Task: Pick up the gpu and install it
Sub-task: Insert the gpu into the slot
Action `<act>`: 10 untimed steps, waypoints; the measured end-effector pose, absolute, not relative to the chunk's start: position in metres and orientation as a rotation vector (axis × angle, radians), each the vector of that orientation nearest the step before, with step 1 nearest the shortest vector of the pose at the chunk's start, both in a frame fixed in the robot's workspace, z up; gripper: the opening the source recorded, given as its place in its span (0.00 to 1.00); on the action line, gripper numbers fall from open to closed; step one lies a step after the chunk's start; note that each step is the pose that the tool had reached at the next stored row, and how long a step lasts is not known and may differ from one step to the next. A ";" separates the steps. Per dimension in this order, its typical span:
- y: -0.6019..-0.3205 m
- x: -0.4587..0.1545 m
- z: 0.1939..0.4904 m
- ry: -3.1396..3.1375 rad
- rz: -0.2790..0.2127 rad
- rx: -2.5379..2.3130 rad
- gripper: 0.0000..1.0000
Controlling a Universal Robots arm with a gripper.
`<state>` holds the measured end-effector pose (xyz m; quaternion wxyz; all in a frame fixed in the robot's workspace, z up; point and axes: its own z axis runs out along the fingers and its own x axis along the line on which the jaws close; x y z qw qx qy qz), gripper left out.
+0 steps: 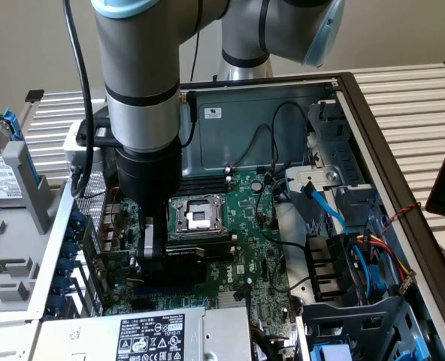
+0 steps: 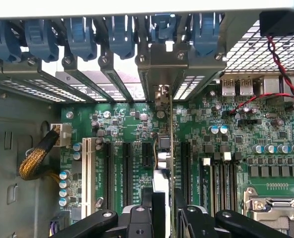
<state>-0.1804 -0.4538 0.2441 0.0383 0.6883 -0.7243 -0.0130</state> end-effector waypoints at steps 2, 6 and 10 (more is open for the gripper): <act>-0.454 -0.181 0.244 -2.221 -0.040 2.112 0.27; -0.454 -0.182 0.244 -2.218 -0.040 2.114 0.27; -0.454 -0.182 0.244 -2.217 -0.039 2.116 0.27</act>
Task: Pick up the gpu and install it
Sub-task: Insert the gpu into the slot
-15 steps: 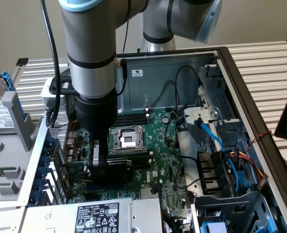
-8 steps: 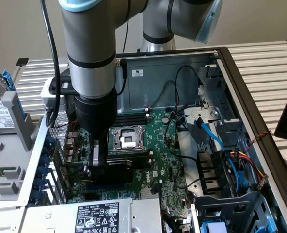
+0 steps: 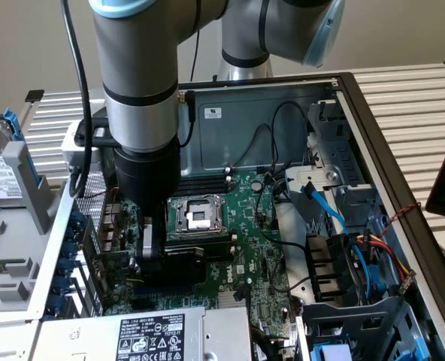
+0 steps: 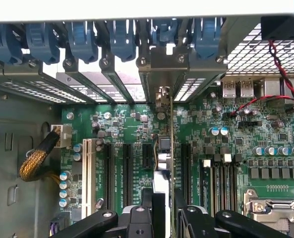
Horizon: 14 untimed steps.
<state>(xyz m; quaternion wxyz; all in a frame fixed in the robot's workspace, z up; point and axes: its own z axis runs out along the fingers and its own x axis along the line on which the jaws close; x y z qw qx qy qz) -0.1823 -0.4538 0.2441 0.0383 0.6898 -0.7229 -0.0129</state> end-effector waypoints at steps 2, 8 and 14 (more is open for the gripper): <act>-0.454 -0.182 0.244 -2.217 -0.039 2.116 0.27; -0.454 -0.183 0.244 -2.215 -0.039 2.118 0.27; -0.454 -0.183 0.244 -2.214 -0.039 2.119 0.27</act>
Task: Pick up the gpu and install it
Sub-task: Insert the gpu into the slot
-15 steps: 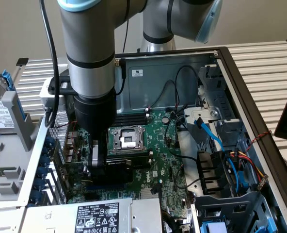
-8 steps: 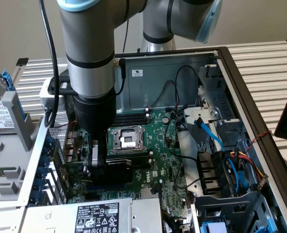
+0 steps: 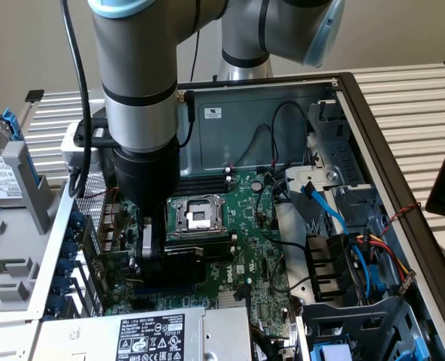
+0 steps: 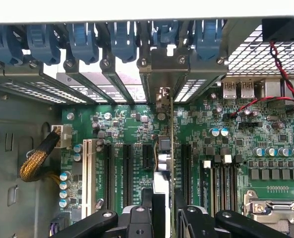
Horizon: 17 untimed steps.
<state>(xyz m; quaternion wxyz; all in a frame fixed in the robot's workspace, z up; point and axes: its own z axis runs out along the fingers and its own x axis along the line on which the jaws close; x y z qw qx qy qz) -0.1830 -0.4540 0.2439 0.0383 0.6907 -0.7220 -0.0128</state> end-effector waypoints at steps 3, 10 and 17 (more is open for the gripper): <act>-0.454 -0.183 0.244 -2.214 -0.039 2.119 0.27; -0.454 -0.183 0.243 -2.214 -0.039 2.119 0.27; -0.455 -0.183 0.243 -2.213 -0.039 2.120 0.27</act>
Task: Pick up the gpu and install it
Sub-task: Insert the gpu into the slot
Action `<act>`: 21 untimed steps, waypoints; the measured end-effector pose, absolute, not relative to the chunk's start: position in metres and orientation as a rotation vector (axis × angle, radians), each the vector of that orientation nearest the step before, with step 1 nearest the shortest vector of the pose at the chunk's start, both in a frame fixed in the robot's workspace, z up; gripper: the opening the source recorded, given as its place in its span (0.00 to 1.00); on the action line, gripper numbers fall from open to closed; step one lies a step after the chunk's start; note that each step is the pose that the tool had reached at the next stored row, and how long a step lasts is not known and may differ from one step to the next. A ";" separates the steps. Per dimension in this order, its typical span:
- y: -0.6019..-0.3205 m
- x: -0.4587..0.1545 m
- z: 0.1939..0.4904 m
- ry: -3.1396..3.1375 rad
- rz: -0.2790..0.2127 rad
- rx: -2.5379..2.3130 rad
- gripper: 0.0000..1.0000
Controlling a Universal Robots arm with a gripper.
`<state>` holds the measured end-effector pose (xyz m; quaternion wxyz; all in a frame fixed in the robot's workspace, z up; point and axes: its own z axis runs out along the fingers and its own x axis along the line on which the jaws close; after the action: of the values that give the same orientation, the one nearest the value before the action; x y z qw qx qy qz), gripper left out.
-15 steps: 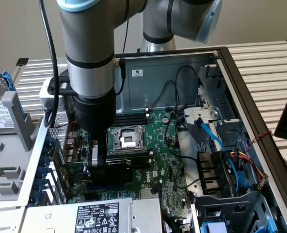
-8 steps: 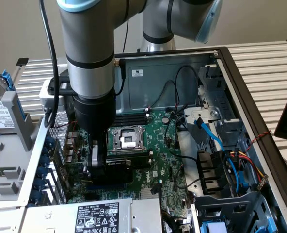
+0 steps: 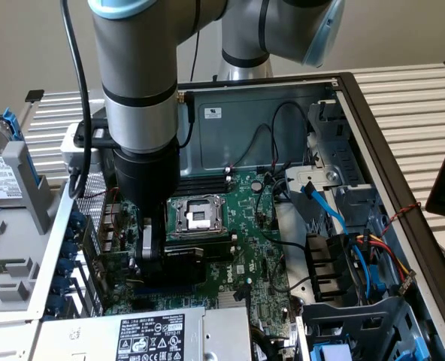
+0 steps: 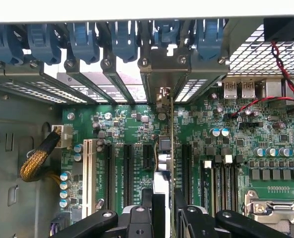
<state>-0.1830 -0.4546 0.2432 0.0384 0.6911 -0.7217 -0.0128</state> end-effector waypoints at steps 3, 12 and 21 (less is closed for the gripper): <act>-0.455 -0.183 0.243 -2.213 -0.039 2.120 0.27; -0.455 -0.183 0.243 -2.213 -0.039 2.120 0.27; -0.455 -0.183 0.242 -2.214 -0.040 2.120 0.27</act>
<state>-0.1830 -0.4546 0.2420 0.0382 0.6911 -0.7217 -0.0131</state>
